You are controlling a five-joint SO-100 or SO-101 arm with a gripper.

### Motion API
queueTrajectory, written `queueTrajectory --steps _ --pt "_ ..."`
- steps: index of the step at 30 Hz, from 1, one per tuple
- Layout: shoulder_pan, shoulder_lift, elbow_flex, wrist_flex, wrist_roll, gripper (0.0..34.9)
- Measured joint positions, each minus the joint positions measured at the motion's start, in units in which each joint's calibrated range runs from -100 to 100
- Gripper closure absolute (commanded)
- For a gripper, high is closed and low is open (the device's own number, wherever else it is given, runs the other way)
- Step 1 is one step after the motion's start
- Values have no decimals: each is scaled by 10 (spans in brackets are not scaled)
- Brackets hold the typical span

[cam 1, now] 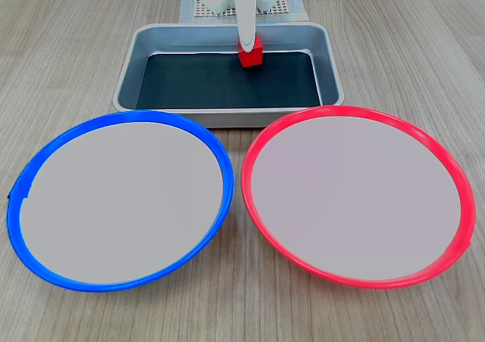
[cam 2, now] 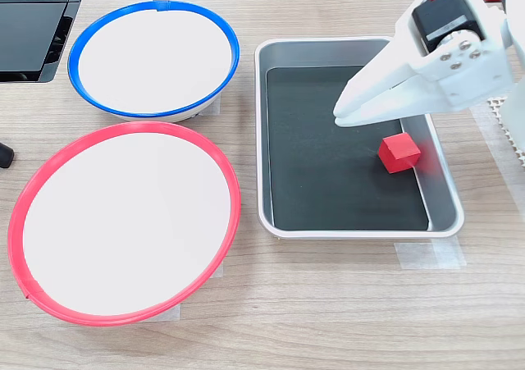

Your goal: Move a red block from tray to red dish

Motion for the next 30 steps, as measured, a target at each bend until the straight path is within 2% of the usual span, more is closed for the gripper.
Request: queueTrajectory --steps 14,18,20,23,25,26,27,29,30 --pt "0 0 0 0 0 346" --pt "-1 3 -5 20 -4 348" --pt "-7 43 -45 46 18 348" --pt "-4 153 -165 114 96 347" --pt "12 240 -258 170 161 335" --pt "15 275 -294 192 190 293" --pt "17 314 -334 219 222 269" --pt "27 389 -413 287 309 228" --pt "31 400 -423 298 326 221"
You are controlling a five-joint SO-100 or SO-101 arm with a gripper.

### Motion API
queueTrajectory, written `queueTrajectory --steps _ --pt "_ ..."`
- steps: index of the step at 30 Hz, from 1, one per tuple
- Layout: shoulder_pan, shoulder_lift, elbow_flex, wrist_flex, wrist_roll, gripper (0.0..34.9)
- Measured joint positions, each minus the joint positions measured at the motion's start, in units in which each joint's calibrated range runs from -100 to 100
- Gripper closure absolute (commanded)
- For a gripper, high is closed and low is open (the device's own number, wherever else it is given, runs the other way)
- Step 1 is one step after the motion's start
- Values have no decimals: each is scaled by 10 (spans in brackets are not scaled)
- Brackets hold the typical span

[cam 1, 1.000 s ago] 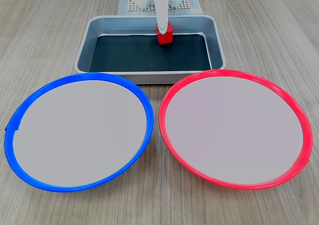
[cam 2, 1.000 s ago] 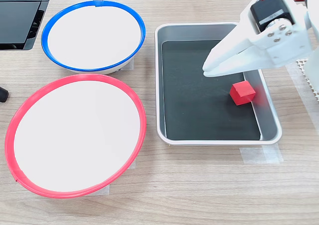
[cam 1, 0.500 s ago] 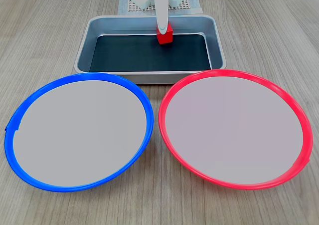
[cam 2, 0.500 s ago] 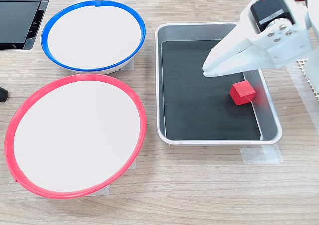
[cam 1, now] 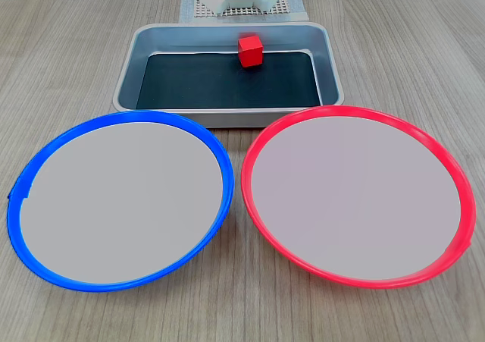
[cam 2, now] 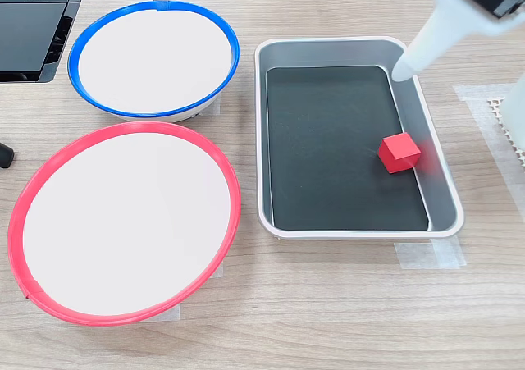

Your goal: Move a red block from tray to red dish

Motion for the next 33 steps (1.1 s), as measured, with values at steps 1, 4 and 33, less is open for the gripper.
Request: queueTrajectory --steps 1,4,33 --pt "3 13 -10 11 24 202" --pt "0 58 -22 28 111 176" --pt "-35 347 15 -122 250 346"
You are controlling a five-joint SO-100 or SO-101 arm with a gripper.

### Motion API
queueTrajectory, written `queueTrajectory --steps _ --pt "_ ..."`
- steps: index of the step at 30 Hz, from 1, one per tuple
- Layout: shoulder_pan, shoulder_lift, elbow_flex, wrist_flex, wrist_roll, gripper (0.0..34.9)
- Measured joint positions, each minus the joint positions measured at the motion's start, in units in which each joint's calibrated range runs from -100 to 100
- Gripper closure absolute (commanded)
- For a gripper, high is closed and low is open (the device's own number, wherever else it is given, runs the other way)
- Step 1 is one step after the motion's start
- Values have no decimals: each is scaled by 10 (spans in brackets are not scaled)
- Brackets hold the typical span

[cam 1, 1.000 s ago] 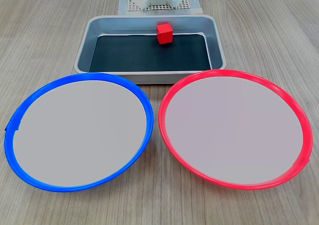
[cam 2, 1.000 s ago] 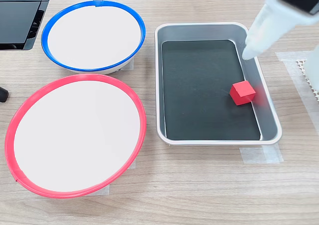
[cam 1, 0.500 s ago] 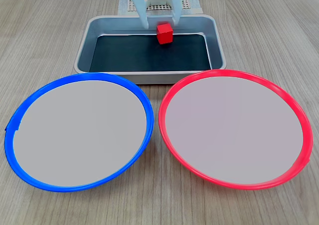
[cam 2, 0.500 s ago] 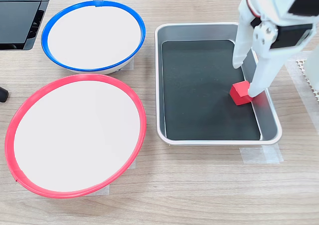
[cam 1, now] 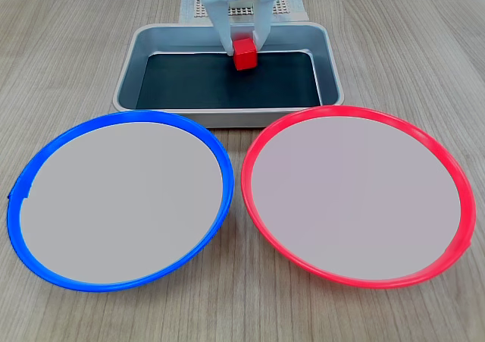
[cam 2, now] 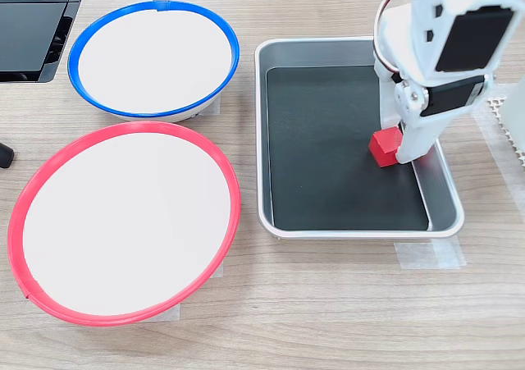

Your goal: Move a red block from tray to red dish

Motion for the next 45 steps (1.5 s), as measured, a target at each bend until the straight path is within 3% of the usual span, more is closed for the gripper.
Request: queueTrajectory --steps 5,9,12,15,20,22,26,28,29,32,35,36,41,42,45 --pt "-26 25 -72 39 -12 346" --pt "-89 93 -260 138 -83 346" --pt "-131 165 -408 156 -164 346" --pt "-138 267 -561 95 -285 346" --pt "-135 382 -626 -55 -371 346" --pt "-126 408 -630 -94 -375 302" --pt "-118 457 -634 -153 -375 182" --pt "-117 467 -634 -187 -373 138" --pt "-112 467 -634 -193 -373 133" --pt "-104 463 -626 -219 -375 158" --pt "-103 431 -577 -260 -386 284" --pt "-92 379 -521 -303 -408 346" --pt "-72 279 -407 -383 -454 347" --pt "-60 195 -311 -427 -494 347" --pt "-35 22 -147 -453 -546 348"
